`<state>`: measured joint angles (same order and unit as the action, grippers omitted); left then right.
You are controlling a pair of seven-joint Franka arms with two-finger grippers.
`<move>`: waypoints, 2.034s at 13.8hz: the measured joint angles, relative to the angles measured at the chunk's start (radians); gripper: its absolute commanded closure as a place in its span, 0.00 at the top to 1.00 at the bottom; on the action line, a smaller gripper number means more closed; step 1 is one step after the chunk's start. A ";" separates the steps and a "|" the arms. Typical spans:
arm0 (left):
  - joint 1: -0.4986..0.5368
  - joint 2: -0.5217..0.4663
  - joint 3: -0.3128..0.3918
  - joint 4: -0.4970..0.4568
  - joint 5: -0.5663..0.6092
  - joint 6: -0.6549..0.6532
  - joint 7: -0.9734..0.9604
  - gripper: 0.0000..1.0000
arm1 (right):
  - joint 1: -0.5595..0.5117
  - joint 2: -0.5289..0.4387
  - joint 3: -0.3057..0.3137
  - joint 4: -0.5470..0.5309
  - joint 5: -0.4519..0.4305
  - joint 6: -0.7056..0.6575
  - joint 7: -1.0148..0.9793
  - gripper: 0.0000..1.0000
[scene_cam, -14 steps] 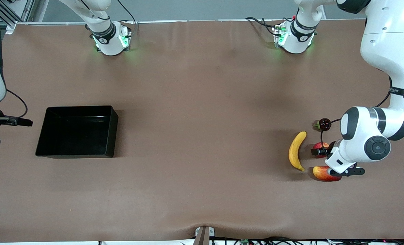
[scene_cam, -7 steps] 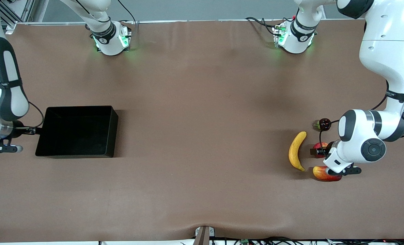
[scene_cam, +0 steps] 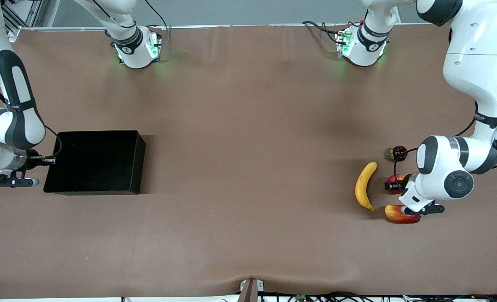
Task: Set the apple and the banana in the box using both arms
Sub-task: 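Lift the apple with the left gripper while the right gripper slides the box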
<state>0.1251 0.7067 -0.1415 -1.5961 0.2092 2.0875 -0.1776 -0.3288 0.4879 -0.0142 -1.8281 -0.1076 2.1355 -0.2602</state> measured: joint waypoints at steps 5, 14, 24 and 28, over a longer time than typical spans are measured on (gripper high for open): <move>-0.002 -0.078 -0.056 0.046 0.000 -0.080 -0.001 0.00 | 0.000 -0.012 0.036 0.100 0.080 -0.201 -0.002 0.00; -0.010 -0.193 -0.142 0.127 0.000 -0.207 -0.018 0.00 | 0.179 -0.013 0.070 0.249 0.359 -0.463 0.076 0.00; -0.010 -0.253 -0.239 0.162 0.000 -0.320 -0.065 0.00 | 0.723 0.002 0.076 0.190 0.461 -0.195 0.581 0.00; -0.011 -0.257 -0.285 0.162 0.000 -0.334 -0.133 0.00 | 0.857 0.056 0.073 0.173 0.461 -0.117 0.623 0.00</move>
<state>0.1144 0.4496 -0.4262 -1.4343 0.2092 1.7537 -0.3107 0.5280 0.5435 0.0583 -1.6550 0.3532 2.0181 0.3631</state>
